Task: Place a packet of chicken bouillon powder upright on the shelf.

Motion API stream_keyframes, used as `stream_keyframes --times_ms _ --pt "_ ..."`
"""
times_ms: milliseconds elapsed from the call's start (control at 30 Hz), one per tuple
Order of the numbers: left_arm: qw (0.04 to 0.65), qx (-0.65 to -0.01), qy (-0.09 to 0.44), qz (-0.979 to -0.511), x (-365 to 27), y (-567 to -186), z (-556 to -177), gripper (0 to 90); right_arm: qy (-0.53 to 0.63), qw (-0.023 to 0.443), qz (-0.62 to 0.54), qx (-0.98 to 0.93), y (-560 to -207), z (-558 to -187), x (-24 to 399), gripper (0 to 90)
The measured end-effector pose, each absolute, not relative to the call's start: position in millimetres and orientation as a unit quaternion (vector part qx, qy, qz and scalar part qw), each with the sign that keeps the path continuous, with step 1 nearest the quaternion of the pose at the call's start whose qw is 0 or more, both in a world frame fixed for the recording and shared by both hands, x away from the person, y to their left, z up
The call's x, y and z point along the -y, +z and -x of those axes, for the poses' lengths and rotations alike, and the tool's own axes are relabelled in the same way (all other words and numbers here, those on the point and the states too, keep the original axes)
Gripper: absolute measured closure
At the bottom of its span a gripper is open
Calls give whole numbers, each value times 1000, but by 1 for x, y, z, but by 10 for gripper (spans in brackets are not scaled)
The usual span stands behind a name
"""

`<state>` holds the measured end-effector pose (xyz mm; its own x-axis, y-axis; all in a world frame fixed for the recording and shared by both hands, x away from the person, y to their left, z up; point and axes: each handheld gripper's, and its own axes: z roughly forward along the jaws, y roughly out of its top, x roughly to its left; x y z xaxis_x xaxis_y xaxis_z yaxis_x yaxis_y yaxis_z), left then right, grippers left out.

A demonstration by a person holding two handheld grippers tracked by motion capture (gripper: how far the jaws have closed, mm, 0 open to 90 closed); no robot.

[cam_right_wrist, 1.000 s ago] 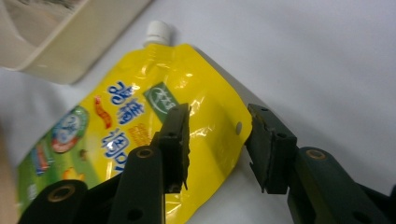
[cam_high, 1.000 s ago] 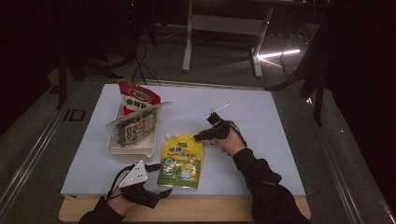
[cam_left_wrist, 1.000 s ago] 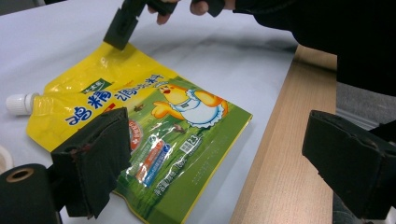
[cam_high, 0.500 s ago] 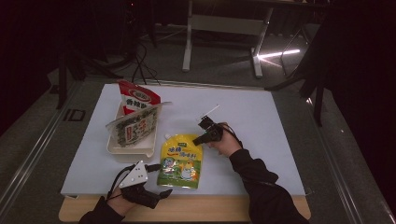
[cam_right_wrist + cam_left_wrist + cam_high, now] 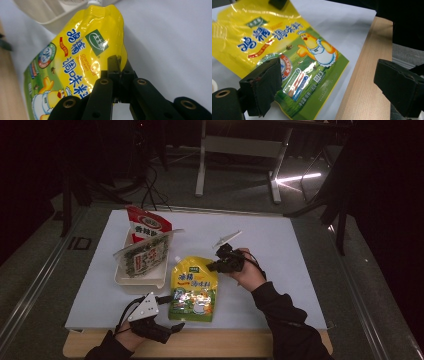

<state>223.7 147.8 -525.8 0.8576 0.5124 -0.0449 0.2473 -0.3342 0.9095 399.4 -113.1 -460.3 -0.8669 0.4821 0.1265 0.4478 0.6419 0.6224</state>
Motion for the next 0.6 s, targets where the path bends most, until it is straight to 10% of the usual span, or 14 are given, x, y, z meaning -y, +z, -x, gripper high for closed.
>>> stream_keyframes --times_ms 600 --pt "533 -233 122 -804 -150 -525 -224 92 396 67 -161 -901 -416 -357 113 900"
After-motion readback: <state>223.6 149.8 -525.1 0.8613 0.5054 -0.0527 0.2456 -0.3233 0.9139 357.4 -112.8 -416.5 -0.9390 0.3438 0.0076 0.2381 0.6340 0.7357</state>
